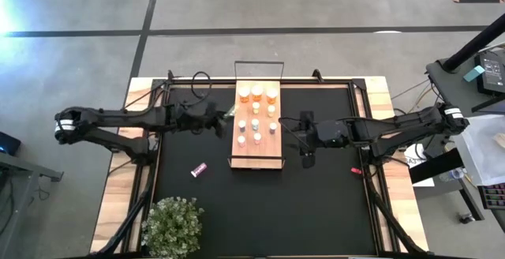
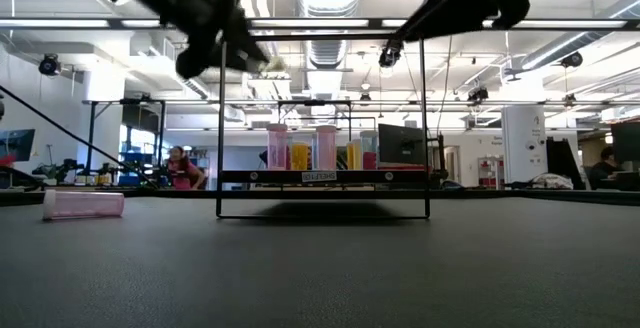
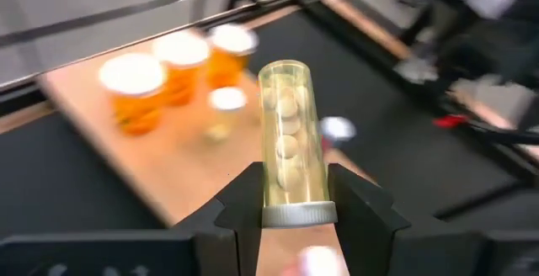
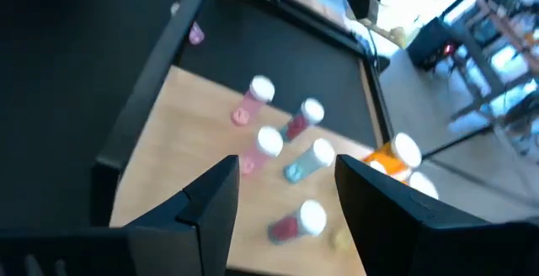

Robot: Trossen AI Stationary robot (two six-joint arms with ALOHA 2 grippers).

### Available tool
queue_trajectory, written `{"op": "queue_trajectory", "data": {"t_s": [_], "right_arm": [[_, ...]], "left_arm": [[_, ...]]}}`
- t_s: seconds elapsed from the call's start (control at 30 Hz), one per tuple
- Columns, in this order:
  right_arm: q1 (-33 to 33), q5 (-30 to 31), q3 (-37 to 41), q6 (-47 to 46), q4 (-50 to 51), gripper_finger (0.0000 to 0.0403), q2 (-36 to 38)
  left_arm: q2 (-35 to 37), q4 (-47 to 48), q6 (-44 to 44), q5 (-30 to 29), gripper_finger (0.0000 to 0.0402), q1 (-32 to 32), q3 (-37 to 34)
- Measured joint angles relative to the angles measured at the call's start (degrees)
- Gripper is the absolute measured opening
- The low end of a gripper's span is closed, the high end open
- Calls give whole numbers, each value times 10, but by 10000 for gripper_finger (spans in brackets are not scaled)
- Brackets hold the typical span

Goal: Pick and place medicine bottles onto shelf by color
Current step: Put the yellow medicine bottle on the shelf aligned with the other yellow medicine bottles

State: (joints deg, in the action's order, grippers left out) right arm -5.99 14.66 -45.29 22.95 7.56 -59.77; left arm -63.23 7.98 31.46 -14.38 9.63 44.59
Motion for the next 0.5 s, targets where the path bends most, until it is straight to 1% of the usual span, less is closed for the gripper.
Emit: {"op": "queue_trajectory", "data": {"t_s": [0.13, 0.2, 0.3, 0.43, 0.5], "right_arm": [[-17, 3, -19, 33, -2, 189, 0], [-26, 4, -28, 46, -1, 189, 0], [-41, 4, -40, 71, -2, 189, -6], [-70, 7, -60, 114, 0, 189, -29], [-86, 20, -78, 134, 5, 189, -47]], "left_arm": [[-14, 1, -3, 7, 106, -49, 44], [-29, -1, -1, 21, 106, -71, 65], [-55, 1, 24, 35, 106, -101, 93], [-102, 2, 36, 61, 106, -131, 133], [-124, 0, 41, 79, 106, -142, 154]]}}
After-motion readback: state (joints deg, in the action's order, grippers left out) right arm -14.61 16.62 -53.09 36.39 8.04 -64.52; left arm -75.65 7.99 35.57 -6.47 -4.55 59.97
